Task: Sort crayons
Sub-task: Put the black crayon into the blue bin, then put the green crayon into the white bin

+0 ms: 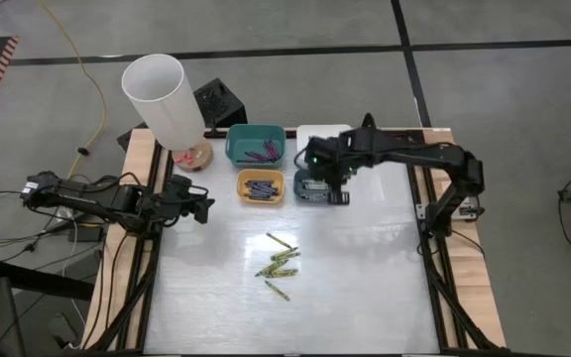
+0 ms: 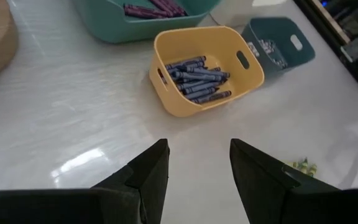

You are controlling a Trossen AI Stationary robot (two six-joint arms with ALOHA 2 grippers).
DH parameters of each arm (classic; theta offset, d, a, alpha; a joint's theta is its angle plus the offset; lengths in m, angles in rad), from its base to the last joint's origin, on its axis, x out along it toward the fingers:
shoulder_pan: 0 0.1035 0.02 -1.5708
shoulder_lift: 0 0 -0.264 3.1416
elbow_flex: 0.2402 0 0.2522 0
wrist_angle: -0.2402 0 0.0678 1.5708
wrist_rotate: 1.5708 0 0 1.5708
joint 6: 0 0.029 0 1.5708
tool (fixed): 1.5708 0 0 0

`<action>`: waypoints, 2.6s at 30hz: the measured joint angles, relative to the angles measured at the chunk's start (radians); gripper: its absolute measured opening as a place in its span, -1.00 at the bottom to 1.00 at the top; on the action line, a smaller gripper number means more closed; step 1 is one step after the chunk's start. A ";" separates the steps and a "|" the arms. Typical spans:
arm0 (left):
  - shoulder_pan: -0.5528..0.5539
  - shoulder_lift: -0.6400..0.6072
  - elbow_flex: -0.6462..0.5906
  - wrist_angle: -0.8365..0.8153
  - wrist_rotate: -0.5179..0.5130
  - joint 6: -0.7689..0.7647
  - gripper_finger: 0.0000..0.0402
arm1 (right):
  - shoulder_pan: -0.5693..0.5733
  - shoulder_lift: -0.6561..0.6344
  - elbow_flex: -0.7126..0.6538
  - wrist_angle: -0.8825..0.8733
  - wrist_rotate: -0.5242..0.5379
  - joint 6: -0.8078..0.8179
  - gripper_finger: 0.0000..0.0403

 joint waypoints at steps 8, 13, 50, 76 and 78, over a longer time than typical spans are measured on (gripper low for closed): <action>0.000 0.000 0.000 0.000 -0.041 -0.048 -0.20 | -0.129 0.001 -0.181 0.232 -0.108 -0.136 -0.99; 0.000 0.000 0.000 0.000 -0.065 -0.048 -0.20 | -0.158 0.002 -0.316 0.383 -0.119 -0.174 -0.99; 0.000 0.000 0.000 -0.002 -0.092 -0.050 -0.20 | -0.150 0.111 -0.597 0.840 -0.159 -0.099 -0.99; 0.000 0.000 0.000 -0.001 -0.084 -0.047 -0.20 | -0.135 0.107 -0.304 0.602 -0.155 0.040 -0.67; 0.000 0.000 0.000 -0.001 -0.085 -0.047 -0.20 | -0.112 0.107 -0.238 0.557 -0.155 0.079 -0.67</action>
